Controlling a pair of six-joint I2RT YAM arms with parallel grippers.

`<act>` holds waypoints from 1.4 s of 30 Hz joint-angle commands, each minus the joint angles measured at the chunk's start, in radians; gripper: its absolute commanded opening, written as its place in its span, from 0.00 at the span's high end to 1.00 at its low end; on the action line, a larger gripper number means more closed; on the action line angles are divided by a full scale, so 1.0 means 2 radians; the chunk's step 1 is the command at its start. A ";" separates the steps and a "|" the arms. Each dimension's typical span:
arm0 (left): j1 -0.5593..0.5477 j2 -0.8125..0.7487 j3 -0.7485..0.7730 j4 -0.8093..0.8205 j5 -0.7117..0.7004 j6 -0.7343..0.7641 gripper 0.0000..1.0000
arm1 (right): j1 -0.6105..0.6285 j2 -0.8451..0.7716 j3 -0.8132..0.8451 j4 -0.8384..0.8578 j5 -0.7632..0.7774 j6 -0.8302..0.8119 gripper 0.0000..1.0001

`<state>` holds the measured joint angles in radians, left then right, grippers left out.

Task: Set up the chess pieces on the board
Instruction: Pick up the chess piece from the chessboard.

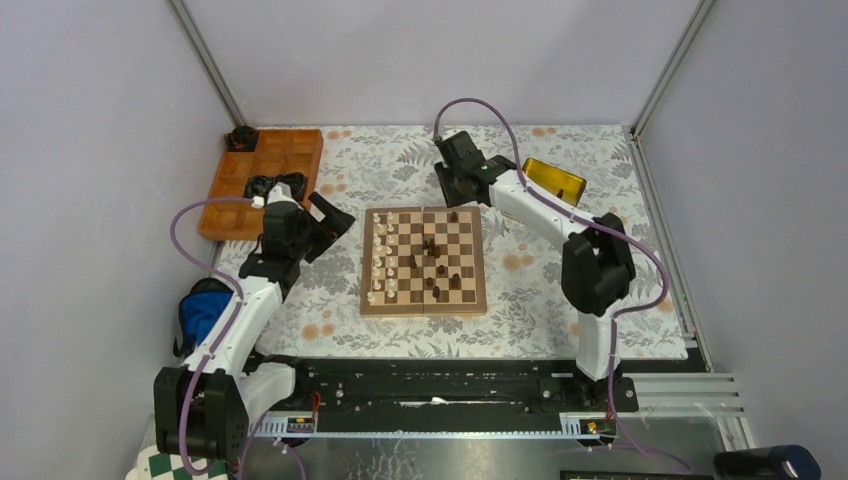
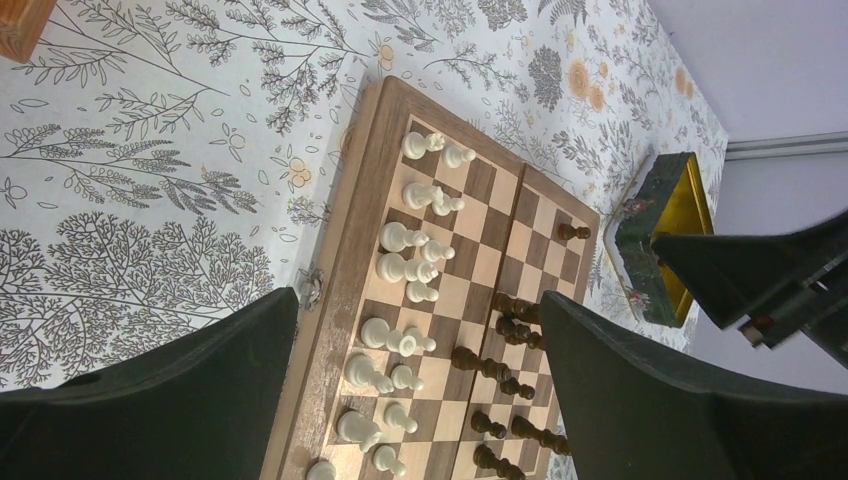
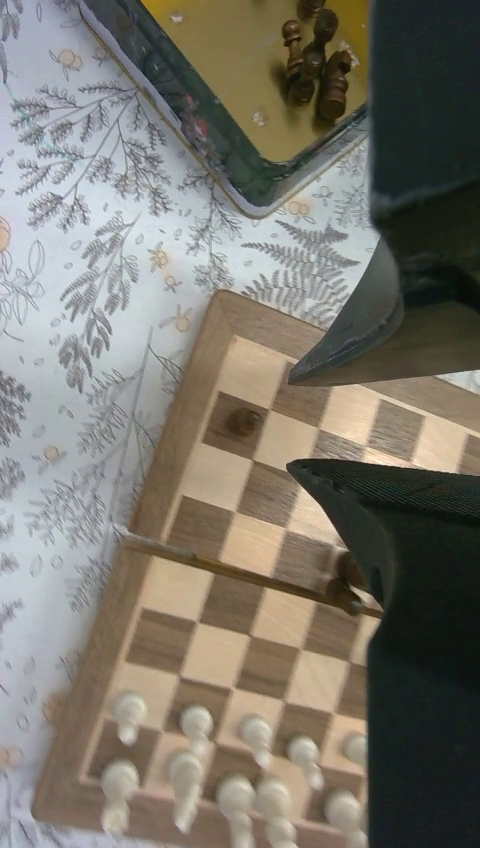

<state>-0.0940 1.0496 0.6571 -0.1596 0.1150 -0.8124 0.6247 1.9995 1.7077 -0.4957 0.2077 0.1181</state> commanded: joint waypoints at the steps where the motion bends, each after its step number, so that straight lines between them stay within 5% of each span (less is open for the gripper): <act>1: 0.003 -0.014 -0.008 0.006 0.002 0.004 0.01 | 0.020 -0.068 -0.028 -0.032 -0.034 -0.008 0.61; 16: 0.003 -0.025 -0.012 0.002 0.005 0.002 0.01 | 0.075 -0.142 -0.179 0.005 -0.103 -0.006 0.62; 42: 0.003 -0.027 -0.014 0.004 -0.002 0.005 0.01 | 0.075 -0.054 -0.111 0.020 -0.115 -0.023 0.60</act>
<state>-0.0933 1.0039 0.6415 -0.1741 0.1150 -0.8124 0.7670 1.8824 1.4326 -0.4622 -0.0204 0.0940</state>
